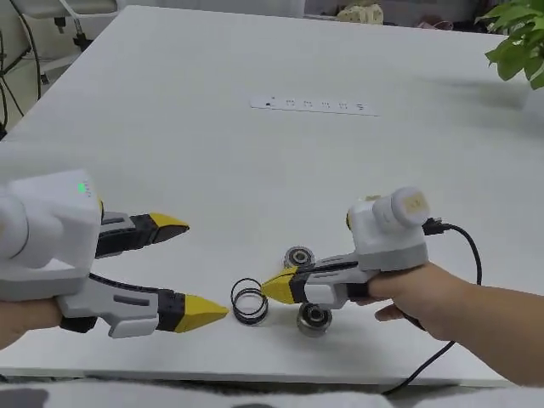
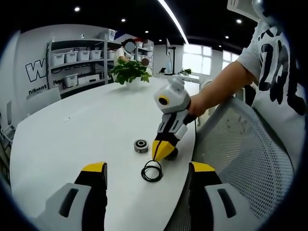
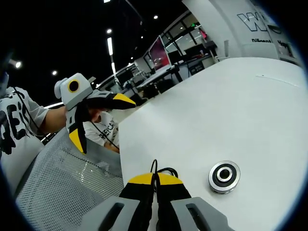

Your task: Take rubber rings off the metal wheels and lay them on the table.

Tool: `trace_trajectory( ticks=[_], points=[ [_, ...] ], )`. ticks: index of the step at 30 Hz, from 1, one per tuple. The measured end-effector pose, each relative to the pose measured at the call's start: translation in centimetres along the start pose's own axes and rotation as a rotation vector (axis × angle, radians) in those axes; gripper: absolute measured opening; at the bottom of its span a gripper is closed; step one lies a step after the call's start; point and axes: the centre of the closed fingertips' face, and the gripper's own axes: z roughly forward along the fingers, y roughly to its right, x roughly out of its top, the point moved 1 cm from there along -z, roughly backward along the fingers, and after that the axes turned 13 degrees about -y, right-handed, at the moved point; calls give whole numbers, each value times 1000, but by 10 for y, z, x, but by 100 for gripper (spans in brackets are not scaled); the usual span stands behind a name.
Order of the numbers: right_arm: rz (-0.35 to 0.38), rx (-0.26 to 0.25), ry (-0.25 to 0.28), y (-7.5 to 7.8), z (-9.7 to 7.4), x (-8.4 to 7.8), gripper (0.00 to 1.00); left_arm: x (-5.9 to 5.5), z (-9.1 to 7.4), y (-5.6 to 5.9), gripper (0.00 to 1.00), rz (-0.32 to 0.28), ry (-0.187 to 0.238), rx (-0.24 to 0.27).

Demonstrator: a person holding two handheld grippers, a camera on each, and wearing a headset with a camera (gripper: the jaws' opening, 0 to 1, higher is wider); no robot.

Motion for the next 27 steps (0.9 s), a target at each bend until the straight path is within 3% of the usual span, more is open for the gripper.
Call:
trace_trajectory(
  ticks=[9, 27],
  points=[
    [14, -1, -26, 4, 6, -5, 0, -4, -1, -2, 66, -11, -6, 7],
    [9, -60, -57, 20, 11, -12, 0, -7, 4, -1, 65, -31, -17, 1]
  ],
)
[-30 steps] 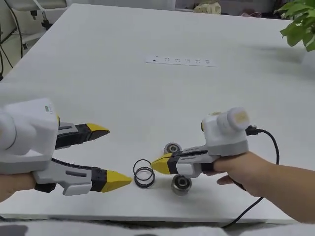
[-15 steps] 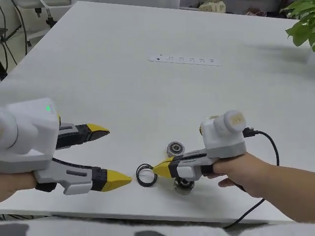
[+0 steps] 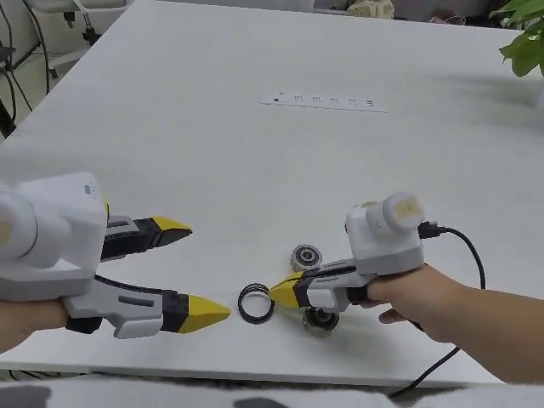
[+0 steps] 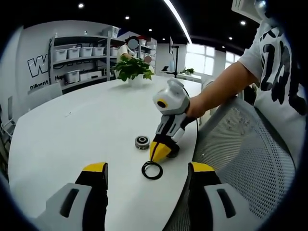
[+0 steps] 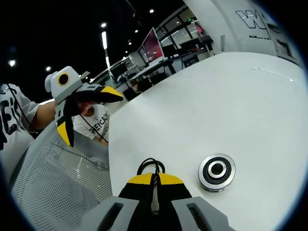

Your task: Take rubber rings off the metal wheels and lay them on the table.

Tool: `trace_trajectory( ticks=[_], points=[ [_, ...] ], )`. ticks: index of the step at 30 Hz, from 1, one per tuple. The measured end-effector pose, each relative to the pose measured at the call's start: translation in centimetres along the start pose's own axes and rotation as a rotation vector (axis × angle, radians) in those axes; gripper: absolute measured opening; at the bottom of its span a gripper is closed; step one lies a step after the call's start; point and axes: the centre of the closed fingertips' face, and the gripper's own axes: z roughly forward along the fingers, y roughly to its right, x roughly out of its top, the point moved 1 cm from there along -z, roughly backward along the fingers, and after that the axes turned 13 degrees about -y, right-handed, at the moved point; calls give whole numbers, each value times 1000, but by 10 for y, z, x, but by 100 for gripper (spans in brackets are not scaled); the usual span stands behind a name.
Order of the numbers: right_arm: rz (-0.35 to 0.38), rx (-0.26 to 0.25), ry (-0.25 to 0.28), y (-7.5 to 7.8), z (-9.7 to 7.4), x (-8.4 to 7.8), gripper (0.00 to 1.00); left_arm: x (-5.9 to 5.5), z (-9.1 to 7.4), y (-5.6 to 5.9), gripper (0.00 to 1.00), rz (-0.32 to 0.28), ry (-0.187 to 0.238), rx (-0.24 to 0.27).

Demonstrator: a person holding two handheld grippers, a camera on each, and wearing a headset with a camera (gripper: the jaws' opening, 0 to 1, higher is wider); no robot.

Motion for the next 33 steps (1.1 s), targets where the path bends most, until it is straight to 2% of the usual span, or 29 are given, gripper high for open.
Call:
trace_trajectory(
  ticks=[11, 20, 33],
  points=[
    [0, -27, 10, 4, -2, 1, 6, -1, 1, -1, 65, 2, -8, 1],
    [1, -45, 49, 6, -20, 8, 10, 5, 6, 1, 65, 1, 4, -6],
    [-11, -59, 116, -4, -45, 23, 18, 13, 4, 4, 66, 7, 13, -6]
  ],
)
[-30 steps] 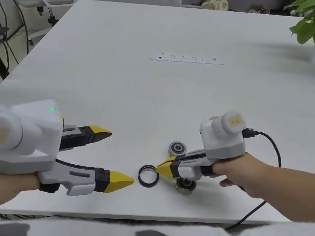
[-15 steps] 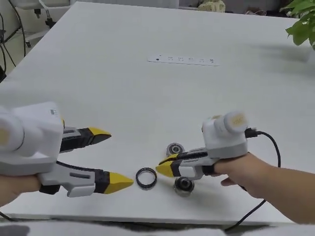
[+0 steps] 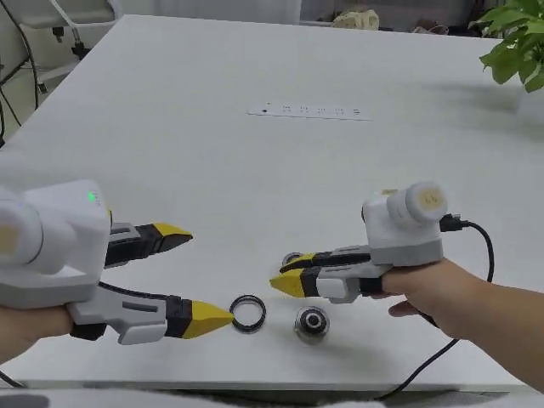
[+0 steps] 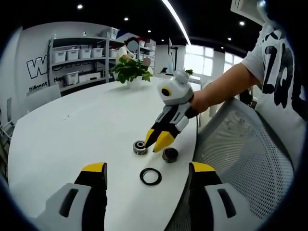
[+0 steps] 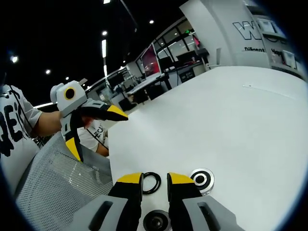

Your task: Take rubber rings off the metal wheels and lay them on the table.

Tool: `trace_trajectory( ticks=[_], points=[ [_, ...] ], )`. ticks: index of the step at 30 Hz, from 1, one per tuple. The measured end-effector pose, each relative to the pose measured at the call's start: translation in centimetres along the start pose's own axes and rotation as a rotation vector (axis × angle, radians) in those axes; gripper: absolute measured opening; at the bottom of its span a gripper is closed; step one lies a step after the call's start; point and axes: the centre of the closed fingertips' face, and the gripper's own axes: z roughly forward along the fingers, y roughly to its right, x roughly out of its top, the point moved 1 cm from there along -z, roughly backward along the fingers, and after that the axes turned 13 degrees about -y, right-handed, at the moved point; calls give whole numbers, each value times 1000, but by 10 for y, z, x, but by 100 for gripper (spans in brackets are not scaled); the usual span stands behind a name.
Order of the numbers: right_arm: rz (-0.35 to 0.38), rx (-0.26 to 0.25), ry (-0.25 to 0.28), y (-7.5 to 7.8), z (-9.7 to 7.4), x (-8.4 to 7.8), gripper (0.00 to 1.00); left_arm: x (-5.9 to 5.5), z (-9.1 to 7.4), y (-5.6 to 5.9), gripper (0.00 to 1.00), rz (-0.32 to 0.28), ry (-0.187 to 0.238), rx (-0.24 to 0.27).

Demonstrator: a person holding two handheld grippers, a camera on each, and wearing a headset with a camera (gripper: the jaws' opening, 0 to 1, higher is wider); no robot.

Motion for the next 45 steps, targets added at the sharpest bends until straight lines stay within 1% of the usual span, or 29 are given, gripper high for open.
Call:
trace_trajectory(
  ticks=[1, 2, 4, 8, 13, 16, 21, 27, 32, 36, 45],
  points=[
    [-4, -4, 4, 0, -2, 1, 19, 0, 0, 0, 66, 0, 0, -1],
    [-10, -20, 16, 2, -4, 3, 20, 0, -1, 1, 66, 0, 0, -1],
    [-10, -31, 23, 2, -9, 3, 25, 1, -2, 1, 66, 0, 2, 0],
    [-26, -49, 35, 2, -20, 4, 27, 2, -6, -1, 67, 2, 5, 10],
    [-55, -98, 39, 5, -36, -1, 35, 4, -10, -4, 67, -2, 14, 22],
    [-65, -113, 39, 5, -45, -5, 36, 5, -10, -4, 68, -7, 18, 24],
    [-80, -145, 26, 7, -56, -16, 41, 7, -10, -2, 68, -12, 25, 21],
    [-118, -177, 10, -1, -68, -27, 47, 8, -11, -1, 69, -4, 23, 23],
    [-145, -196, -8, -6, -73, -37, 49, 9, -12, 0, 69, -3, 25, 26],
    [-163, -217, -27, -8, -77, -44, 52, 9, -12, 2, 69, -3, 25, 25],
    [-173, -267, -53, -10, -88, -54, 56, 7, -13, 5, 69, 5, 15, 27]
  ],
)
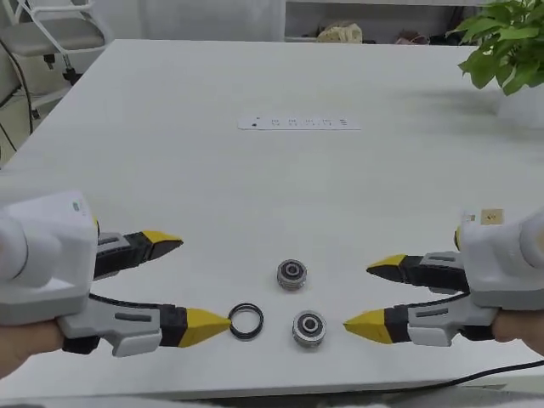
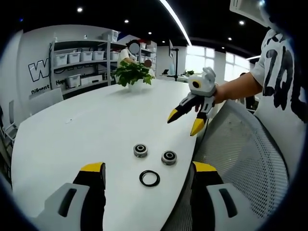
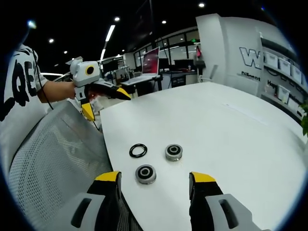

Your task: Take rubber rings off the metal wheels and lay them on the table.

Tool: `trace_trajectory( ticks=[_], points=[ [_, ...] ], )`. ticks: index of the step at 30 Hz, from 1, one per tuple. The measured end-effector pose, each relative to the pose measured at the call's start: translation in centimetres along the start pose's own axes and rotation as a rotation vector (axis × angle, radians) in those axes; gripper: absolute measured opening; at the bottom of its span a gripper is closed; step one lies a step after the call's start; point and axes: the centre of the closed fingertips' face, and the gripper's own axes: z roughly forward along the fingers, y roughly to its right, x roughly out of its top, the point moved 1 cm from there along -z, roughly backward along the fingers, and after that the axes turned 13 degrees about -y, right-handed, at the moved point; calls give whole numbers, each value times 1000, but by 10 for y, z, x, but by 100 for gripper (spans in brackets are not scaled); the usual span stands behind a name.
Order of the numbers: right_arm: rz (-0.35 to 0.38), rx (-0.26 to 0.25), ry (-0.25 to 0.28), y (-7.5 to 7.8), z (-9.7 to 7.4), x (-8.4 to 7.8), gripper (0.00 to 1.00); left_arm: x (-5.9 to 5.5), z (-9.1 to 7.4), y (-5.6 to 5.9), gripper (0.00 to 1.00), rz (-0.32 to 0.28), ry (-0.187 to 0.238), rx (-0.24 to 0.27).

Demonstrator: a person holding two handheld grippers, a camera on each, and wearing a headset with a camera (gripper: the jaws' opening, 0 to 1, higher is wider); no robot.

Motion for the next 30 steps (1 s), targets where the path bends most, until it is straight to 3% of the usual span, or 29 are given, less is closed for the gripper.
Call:
trace_trajectory(
  ticks=[9, 30],
  points=[
    [-33, -35, -22, -3, -8, -7, 60, -3, 0, 2, 69, 6, -10, 1],
    [-10, -75, -16, 4, -17, -16, 62, -7, -2, 5, 69, 4, -17, 10]
  ],
)
